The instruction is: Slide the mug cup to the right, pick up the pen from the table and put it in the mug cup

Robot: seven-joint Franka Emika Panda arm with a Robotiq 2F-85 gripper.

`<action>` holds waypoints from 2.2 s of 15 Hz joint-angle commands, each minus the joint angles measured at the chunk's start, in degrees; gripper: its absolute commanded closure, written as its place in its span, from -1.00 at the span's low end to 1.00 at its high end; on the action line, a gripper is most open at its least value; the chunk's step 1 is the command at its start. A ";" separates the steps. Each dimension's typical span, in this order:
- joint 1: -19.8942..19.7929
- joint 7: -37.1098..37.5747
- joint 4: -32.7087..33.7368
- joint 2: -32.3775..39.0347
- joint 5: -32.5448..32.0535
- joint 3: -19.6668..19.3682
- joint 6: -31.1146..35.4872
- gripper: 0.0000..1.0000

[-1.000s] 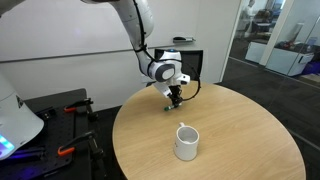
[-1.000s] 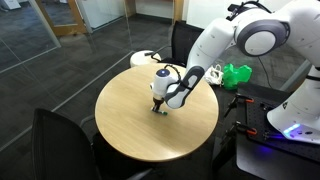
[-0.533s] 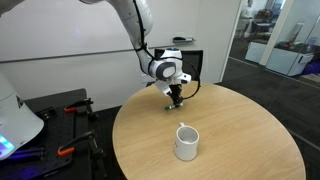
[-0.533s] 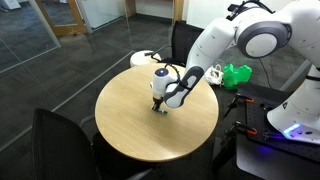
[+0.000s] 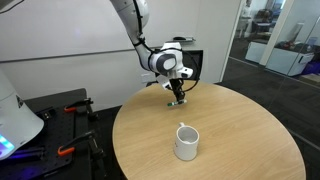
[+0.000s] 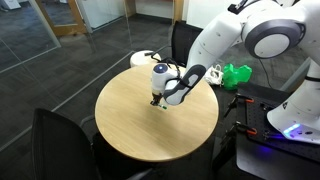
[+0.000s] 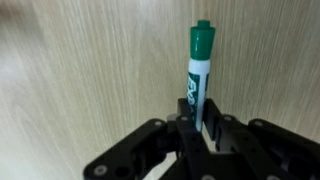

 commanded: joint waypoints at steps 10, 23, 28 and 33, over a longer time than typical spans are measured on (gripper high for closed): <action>5.39 9.29 -10.65 -14.91 -1.43 -6.84 -12.94 0.90; 4.93 30.04 -8.51 -14.94 -11.15 -10.37 -18.86 0.60; 7.28 38.81 -7.85 -13.67 -14.16 -13.76 -20.55 0.90; 7.61 50.28 -5.73 -11.75 -19.22 -15.42 -25.23 0.90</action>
